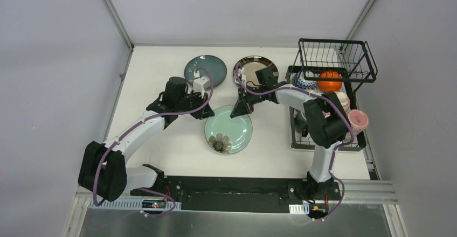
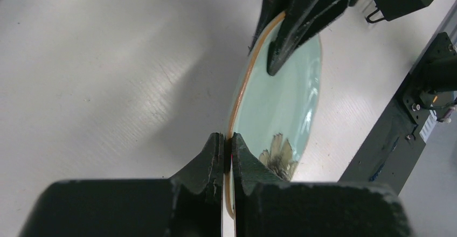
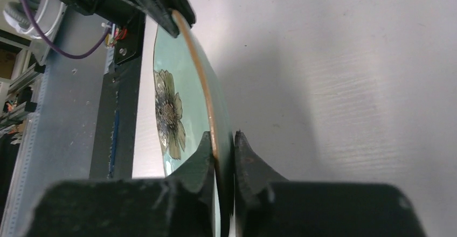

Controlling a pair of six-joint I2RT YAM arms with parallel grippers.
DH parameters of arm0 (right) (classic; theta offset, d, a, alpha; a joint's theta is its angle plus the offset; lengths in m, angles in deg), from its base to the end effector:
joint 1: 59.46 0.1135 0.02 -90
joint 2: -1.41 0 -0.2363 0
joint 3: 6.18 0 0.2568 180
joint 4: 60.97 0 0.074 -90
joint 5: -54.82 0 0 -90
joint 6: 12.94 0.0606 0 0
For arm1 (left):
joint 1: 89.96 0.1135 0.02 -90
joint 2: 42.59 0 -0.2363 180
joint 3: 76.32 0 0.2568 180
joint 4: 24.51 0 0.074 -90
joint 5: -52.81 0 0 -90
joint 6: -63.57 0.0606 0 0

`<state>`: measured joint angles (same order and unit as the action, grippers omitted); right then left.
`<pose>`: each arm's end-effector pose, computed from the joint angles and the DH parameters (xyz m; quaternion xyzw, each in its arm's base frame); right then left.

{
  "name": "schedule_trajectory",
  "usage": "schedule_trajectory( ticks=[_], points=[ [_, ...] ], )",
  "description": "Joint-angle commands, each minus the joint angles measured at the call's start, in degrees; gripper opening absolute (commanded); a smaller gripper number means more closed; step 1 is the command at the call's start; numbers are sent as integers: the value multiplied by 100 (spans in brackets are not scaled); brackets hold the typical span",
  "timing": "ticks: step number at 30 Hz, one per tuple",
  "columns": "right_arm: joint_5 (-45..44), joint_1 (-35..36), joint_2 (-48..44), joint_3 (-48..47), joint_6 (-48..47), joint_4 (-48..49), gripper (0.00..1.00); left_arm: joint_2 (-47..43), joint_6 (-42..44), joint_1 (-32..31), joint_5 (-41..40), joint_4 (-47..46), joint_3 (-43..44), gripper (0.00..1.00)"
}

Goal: Load the mixed dishes into the dish rack
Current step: Pick up the plate at the center of the board.

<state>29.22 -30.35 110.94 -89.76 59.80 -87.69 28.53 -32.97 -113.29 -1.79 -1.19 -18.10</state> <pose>0.3147 0.2378 0.1442 -0.4724 0.6698 0.5301 0.2173 0.2555 -0.1484 0.2068 0.2601 0.8205 -0.3730 0.3464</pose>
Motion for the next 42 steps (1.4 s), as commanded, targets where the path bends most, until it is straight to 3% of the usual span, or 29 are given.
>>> schedule_trajectory(
  ticks=[1, 3, 6, 9, 10, 11, 18, 25, 30, 37, 42],
  points=[
    [168, 17, -381, -115, -18, 132, 0, -382, -11, -31, -18, -295, 249, 0],
    [78, 17, -579, 14, 175, 339, 0, -478, 44, -35, -190, -127, 314, 3],
    [-176, 12, -878, 277, 618, 876, 0, -642, 49, -31, -323, 42, 435, 23],
    [-455, 15, -1096, 423, 861, 1134, 0, -809, 83, -31, -330, 206, 545, 52],
    [-503, 10, -1165, 483, 931, 1239, 0, -875, 102, -31, -346, 271, 588, 81],
    [-555, 16, -1256, 568, 1011, 1379, 0, -938, 125, -31, -363, 324, 625, 97],
    [-1246, 17, -1662, 823, 1623, 1740, 0, -1441, 359, -31, -796, 631, 776, 99],
    [-2330, 9, -2019, 427, 2142, 1047, 0, -1811, 724, -31, -1561, 942, 693, 99],
    [-3025, 10, -2287, 323, 2583, 1166, 0, -1942, -145, -31, -2722, 1407, 690, 99],
    [-4357, 8, -2731, 104, 2694, 1222, 0, -1613, -85, -31, -2603, 2246, 1244, 99],
    [-5397, 8, -3062, -229, 2394, 1009, 0, -1816, 176, -31, -2455, 2392, 1150, 99]
  ],
)
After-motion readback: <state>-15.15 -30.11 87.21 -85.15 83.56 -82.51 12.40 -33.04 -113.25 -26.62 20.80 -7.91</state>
